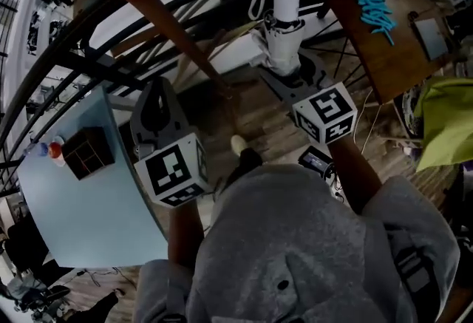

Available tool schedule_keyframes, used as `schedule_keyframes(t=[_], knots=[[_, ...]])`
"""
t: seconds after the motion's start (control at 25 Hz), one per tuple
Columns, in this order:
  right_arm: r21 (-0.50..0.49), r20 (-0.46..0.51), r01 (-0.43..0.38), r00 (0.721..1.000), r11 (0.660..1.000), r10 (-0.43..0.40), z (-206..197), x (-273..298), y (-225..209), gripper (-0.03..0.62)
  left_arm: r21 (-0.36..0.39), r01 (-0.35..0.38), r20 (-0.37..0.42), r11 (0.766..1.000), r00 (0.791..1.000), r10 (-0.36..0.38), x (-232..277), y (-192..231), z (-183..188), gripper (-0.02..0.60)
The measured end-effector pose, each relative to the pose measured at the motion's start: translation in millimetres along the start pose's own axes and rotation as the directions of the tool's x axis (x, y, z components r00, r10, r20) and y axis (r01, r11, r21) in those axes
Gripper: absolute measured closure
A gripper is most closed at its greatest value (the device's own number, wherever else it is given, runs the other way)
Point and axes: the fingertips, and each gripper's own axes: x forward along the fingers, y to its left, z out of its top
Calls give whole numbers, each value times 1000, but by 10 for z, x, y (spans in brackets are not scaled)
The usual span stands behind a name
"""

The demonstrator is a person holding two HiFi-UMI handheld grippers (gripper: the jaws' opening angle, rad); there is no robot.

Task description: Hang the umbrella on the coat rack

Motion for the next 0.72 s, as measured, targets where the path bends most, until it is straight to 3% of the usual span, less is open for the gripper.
schedule_keyframes(t=[0.72], knots=[[-22, -54, 25, 998, 999, -26, -248, 261, 37, 321, -18, 59, 7, 998, 998, -59, 246, 172, -183, 560]])
